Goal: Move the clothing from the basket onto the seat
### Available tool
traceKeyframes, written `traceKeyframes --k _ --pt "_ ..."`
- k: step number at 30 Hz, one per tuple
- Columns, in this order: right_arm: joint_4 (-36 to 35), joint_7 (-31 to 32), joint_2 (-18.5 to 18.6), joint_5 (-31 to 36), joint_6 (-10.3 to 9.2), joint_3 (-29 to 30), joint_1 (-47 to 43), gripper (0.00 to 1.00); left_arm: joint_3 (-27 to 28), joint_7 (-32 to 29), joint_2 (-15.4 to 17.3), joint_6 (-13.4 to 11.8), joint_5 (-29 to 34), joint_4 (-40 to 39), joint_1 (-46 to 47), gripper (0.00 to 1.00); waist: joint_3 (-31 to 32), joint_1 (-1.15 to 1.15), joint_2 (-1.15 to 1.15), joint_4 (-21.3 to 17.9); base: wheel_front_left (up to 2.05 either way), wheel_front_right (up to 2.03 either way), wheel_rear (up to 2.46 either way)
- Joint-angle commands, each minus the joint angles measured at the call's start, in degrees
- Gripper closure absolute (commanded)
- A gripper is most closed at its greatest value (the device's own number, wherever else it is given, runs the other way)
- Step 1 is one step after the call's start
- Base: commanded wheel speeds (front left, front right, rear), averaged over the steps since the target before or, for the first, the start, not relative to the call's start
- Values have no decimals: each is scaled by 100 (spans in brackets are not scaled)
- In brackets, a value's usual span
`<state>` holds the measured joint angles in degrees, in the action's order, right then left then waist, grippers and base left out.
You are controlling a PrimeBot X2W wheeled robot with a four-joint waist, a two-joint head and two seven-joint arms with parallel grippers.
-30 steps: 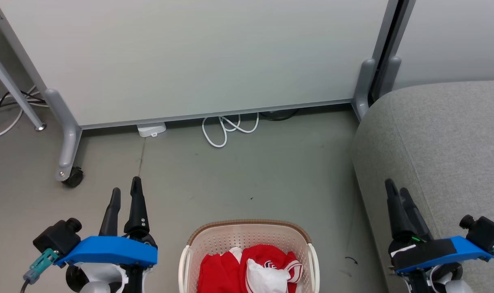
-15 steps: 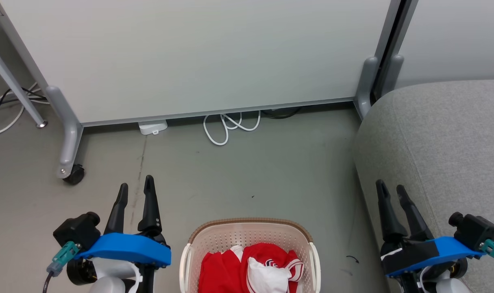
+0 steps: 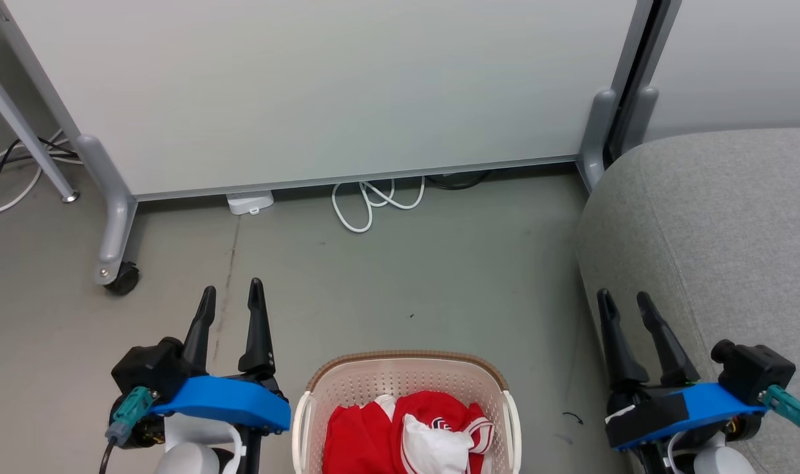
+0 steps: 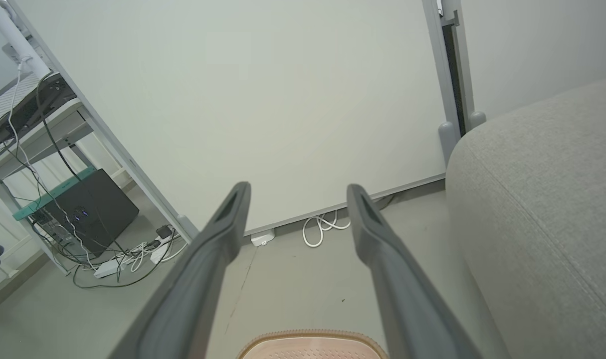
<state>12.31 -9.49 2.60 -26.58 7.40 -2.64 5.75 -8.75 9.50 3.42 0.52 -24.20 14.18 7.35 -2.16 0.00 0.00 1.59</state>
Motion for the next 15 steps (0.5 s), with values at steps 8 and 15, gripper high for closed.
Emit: traceKeyframes --k 8,15 --pt "-30 -142 36 534 11 -83 123 0 -97 145 41 -65 507 -19 171 0 -17 0 0 17 0 0 0" --pt "-10 -234 38 914 12 -130 124 0 -166 232 39 -95 877 -4 176 0 -28 0 0 23 0 0 0"
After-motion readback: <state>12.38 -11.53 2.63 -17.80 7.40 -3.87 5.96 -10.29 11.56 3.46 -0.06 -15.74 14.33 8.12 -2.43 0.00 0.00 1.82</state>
